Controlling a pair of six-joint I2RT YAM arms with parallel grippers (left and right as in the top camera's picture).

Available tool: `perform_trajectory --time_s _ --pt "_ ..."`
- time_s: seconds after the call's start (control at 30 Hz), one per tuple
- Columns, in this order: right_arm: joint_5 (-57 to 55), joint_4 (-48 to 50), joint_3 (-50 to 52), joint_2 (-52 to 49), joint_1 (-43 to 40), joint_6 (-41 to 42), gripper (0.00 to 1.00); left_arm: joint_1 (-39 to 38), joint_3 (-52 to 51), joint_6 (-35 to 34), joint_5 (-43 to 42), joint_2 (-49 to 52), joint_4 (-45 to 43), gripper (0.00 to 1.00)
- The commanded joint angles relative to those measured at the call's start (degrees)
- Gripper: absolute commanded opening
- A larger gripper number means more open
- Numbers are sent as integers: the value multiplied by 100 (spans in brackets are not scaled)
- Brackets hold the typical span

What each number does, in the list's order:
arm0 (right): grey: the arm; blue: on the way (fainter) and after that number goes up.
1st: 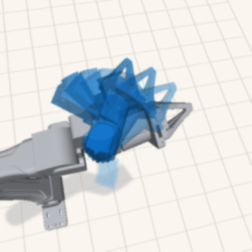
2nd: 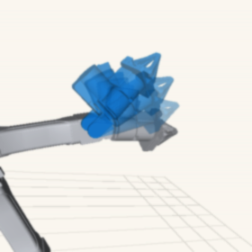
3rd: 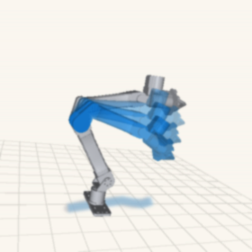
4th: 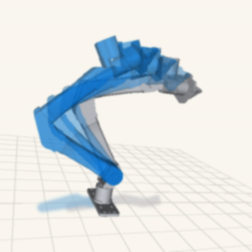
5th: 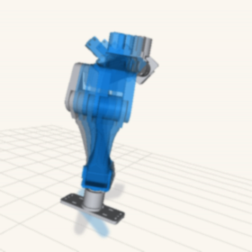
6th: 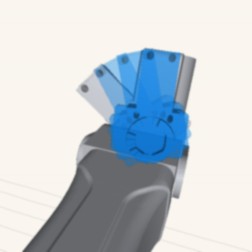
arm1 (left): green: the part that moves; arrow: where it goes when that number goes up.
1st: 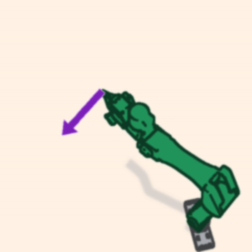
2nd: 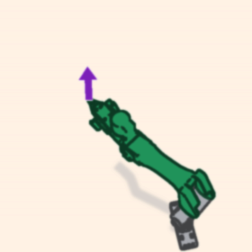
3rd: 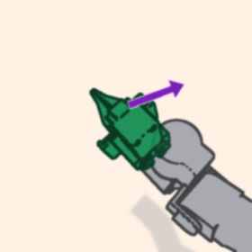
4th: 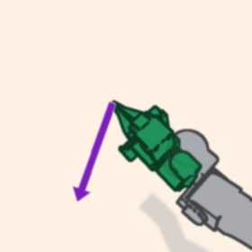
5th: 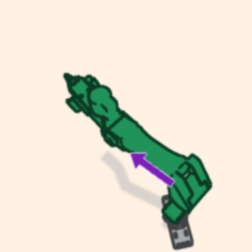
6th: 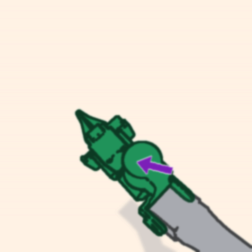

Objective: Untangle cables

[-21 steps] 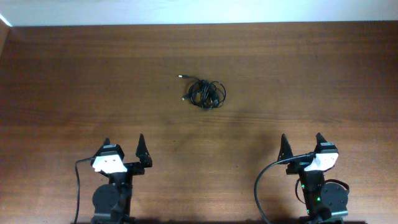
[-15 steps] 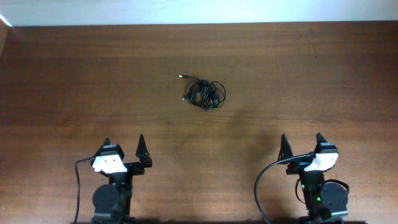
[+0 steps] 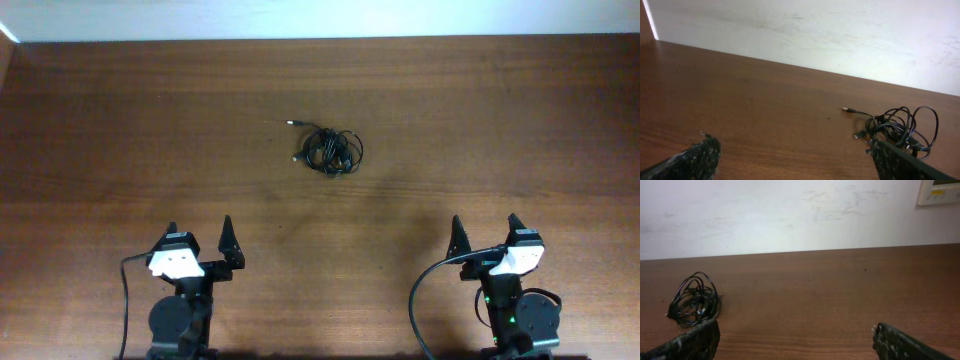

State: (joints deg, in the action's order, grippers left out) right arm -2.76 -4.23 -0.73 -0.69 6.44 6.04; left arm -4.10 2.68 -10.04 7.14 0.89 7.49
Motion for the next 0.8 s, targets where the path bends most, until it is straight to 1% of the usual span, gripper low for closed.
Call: perform_trajectory --time_s 0.0,0.37,0.43,0.53,0.57,0.63,0.7,0.77 --pt "-9 -20 42 -11 31 35 99 15 -63 74 63 -59 -20 99" --pt "-9 -20 42 -11 31 35 99 13 -63 74 66 -59 -20 100" --pt "-9 -20 42 -11 31 35 99 13 -63 74 68 -59 -142 99" --pt "-9 -20 42 -11 31 35 99 15 -63 74 68 -59 -24 99" --pt "-9 -20 42 -11 31 35 99 13 -63 74 2 -59 -24 99" --pt "-9 -20 42 -11 31 35 99 13 -63 74 -529 -59 -15 99" --pt "-9 -20 42 -11 31 35 99 13 -63 74 -636 -42 -13 99" --pt "-9 -20 42 -11 31 35 99 15 -24 76 -1021 50 22 99"
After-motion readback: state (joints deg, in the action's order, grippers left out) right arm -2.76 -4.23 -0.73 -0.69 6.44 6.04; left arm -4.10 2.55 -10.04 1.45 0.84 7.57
